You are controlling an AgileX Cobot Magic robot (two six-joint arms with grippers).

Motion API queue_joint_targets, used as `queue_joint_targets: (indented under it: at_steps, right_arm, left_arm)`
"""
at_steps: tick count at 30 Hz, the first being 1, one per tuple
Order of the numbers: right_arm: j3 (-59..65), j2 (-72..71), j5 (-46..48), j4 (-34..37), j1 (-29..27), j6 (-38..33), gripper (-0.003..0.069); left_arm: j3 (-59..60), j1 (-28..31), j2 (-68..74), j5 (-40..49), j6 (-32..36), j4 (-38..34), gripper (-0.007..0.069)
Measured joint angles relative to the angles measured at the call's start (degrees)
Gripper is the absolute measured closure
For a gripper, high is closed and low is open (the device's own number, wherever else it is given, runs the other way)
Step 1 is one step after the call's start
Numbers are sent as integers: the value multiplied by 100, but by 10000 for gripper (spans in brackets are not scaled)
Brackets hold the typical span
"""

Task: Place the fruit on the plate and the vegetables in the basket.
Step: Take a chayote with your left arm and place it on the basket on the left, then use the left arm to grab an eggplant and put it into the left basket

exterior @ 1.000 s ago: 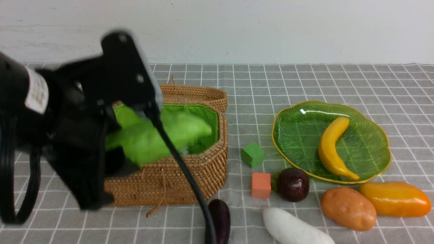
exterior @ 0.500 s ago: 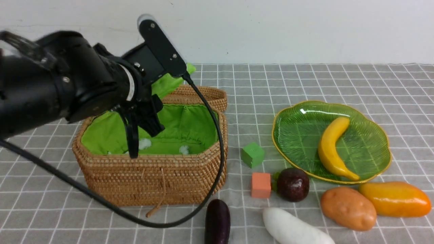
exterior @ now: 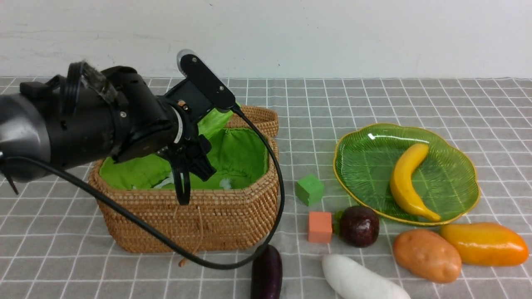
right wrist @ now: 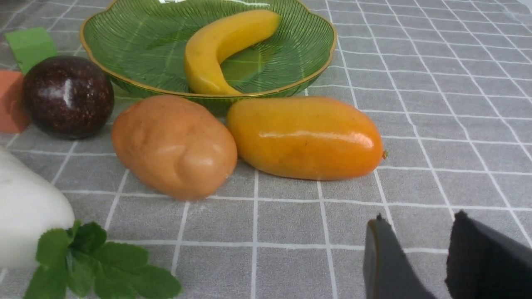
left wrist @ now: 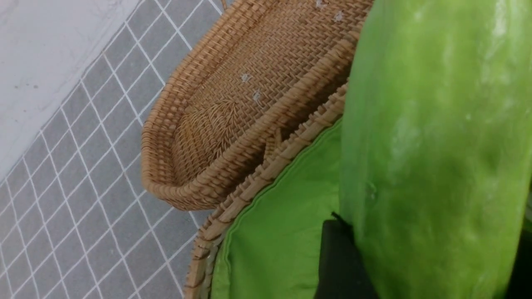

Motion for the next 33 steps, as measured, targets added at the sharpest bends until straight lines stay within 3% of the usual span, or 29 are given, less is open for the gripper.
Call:
queue_joint_targets:
  at_steps: [9,26,29,33]
  right_arm:
    - [0,0,0,0,0,0,418]
    - [0,0,0,-5,0,0,418]
    - [0,0,0,-11,0,0,418]
    - [0,0,0,-6,0,0,418]
  left_arm:
    - [0,-17,-130,77,-86,-126,11]
    - [0,-17,-1269,1134,150,-395,82]
    - [0,-17,-1411,1409,298,-657,82]
    - [0,-17,-1459,1801,368,-1652,82]
